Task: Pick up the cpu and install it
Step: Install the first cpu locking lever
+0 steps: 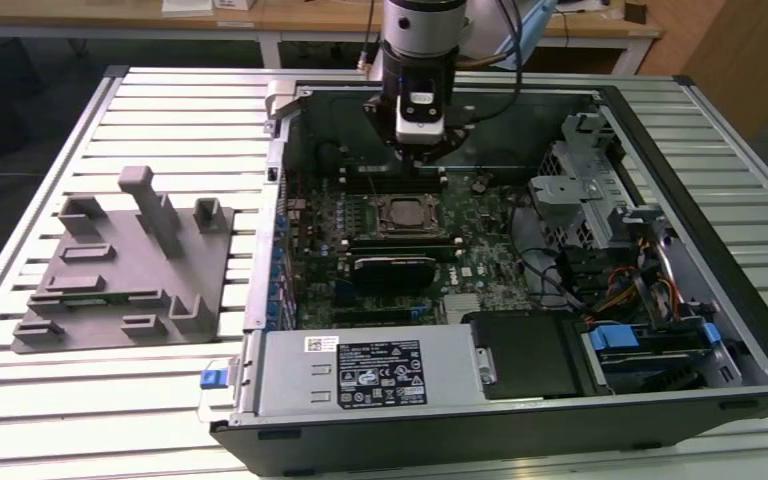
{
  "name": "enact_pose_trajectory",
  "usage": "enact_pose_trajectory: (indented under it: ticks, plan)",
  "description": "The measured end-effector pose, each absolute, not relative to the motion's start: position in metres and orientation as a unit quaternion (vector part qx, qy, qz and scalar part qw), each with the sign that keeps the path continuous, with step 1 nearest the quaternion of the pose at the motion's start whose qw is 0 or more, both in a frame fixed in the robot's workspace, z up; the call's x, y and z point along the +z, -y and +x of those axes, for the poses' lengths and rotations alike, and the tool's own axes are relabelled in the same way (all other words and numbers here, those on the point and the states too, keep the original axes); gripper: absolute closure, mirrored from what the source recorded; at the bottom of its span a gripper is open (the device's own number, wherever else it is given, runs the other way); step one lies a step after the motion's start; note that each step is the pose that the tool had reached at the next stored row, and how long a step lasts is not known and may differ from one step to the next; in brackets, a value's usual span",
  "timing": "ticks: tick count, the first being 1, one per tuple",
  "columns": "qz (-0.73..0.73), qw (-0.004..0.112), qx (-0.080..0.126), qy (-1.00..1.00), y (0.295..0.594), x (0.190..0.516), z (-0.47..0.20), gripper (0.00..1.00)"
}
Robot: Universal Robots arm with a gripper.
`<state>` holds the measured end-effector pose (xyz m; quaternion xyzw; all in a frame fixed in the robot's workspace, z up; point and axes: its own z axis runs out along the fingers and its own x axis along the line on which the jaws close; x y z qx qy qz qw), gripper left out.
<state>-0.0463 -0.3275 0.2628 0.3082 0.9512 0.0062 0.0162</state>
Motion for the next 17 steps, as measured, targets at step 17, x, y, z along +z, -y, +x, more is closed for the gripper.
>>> enact_pose_trajectory:
  ticks: [17]
  plan:
    - [0.260,0.016,0.007,-0.965,0.3275,0.2627,-0.0463,0.89]
